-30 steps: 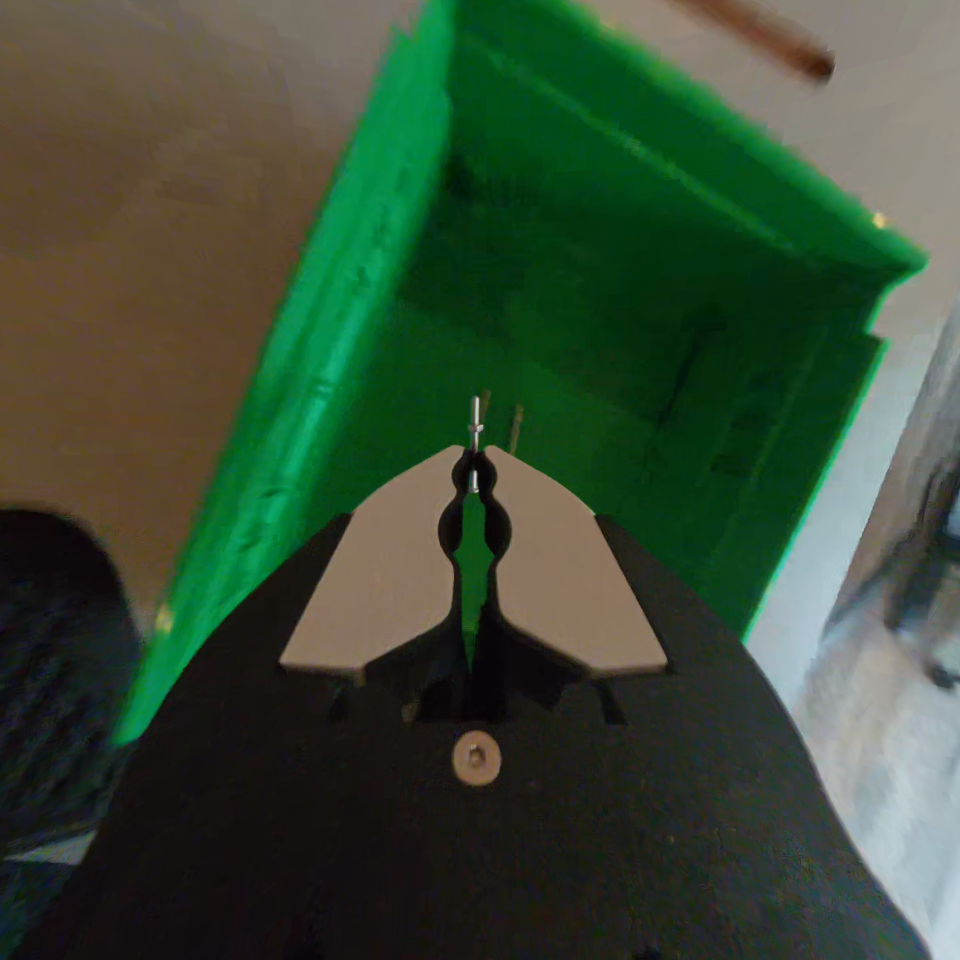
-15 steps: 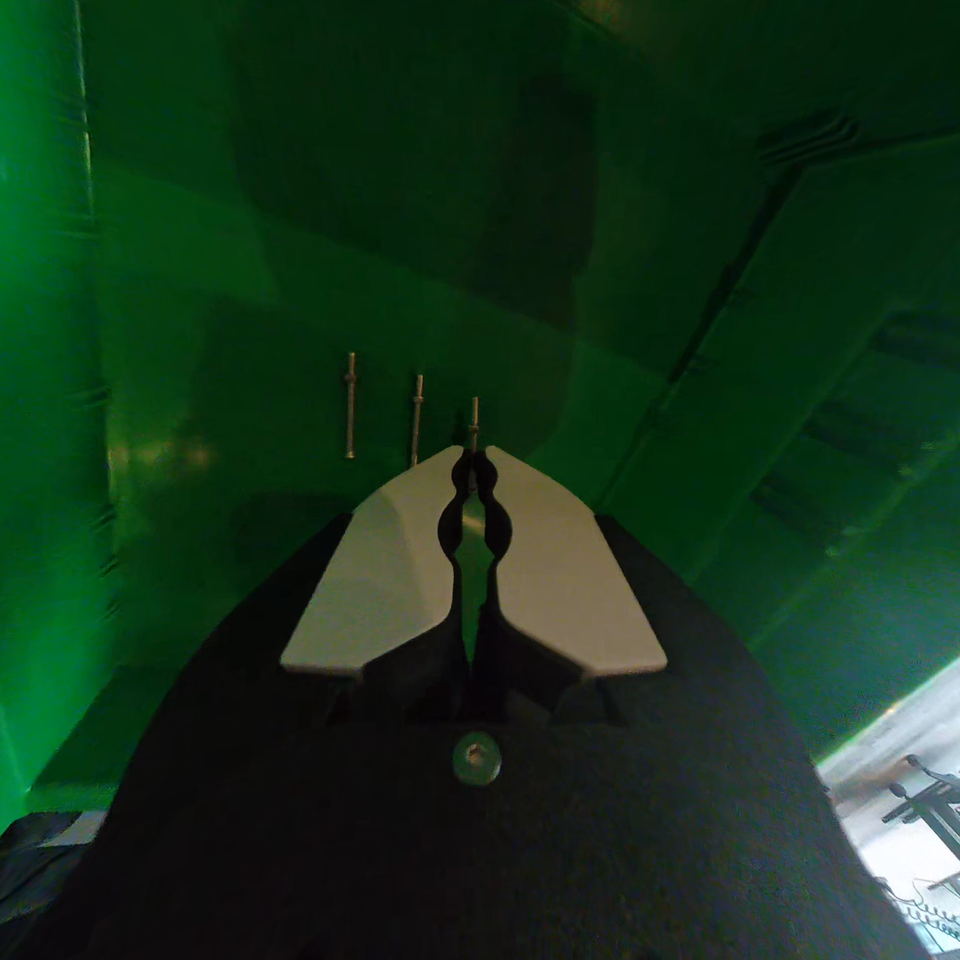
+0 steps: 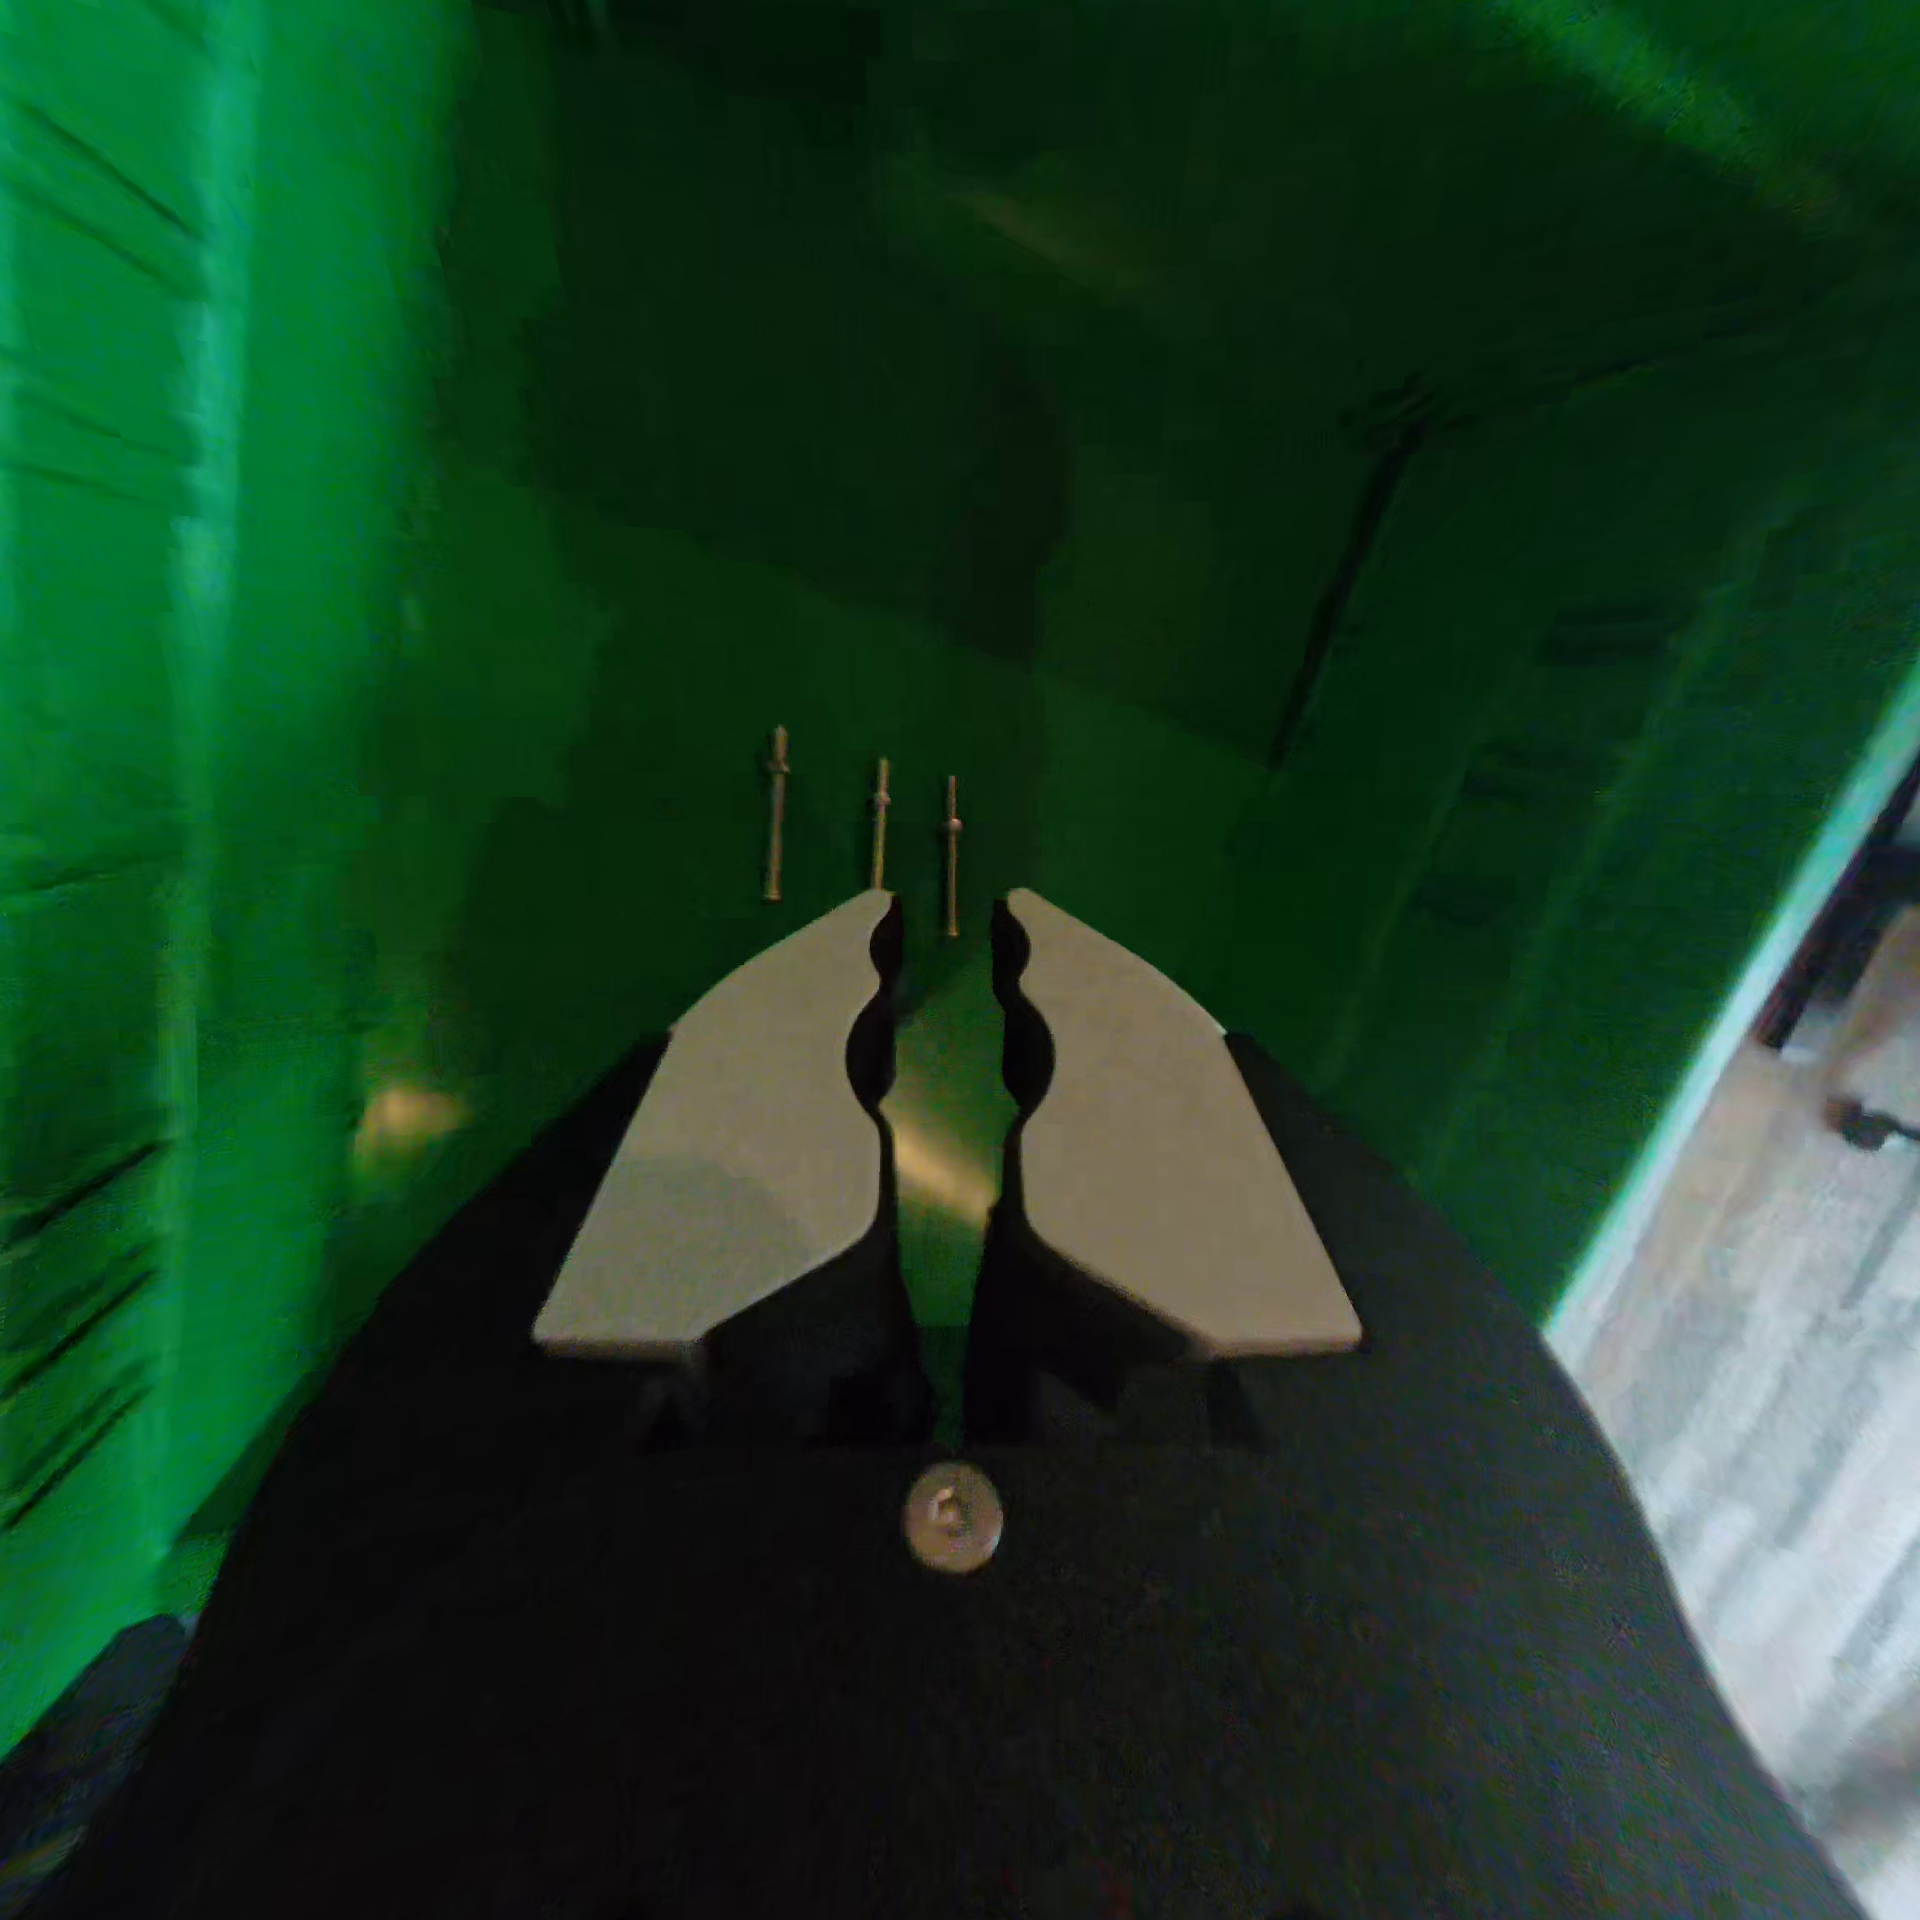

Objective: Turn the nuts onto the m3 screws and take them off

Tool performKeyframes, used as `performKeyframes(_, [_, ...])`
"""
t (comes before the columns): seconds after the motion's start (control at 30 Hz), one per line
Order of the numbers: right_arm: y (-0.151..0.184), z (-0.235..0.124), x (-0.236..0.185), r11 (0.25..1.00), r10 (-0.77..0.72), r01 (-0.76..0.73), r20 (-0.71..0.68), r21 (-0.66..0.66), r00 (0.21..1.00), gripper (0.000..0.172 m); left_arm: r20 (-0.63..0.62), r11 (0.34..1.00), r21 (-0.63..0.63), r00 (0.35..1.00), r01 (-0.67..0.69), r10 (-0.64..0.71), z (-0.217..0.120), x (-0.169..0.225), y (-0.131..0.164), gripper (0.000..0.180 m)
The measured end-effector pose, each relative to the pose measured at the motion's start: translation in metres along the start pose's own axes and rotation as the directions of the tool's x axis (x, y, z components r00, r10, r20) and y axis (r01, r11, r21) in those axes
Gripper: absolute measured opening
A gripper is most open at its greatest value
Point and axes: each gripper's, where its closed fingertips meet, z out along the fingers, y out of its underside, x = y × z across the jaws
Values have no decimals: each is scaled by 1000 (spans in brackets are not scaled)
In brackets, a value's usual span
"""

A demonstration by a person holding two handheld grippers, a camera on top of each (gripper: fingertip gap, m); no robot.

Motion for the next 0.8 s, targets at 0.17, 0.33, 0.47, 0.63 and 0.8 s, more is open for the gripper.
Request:
performKeyframes(0.17, [-29,-88,-54,880,-48,45,-5,473,999,21,11,1000,-7,1000,-22,22,-14,3,-24,44])
performKeyframes(0.33, [-23,-175,-161,570,-253,73,90,818,963,21,186,993,-85,978,-76,91,-65,-42,-83,39])
performKeyframes(0.47, [-1,-194,-240,400,-458,30,171,916,872,20,308,958,-271,935,-92,177,-119,-113,-109,36])
performKeyframes(0.63, [8,-169,-282,379,-560,-34,258,925,787,20,300,828,-538,882,-158,363,-163,-209,-94,33])
performKeyframes(0.8, [9,-141,-294,429,-598,-3,287,903,748,20,111,651,-722,890,-233,442,-177,-276,-40,32])
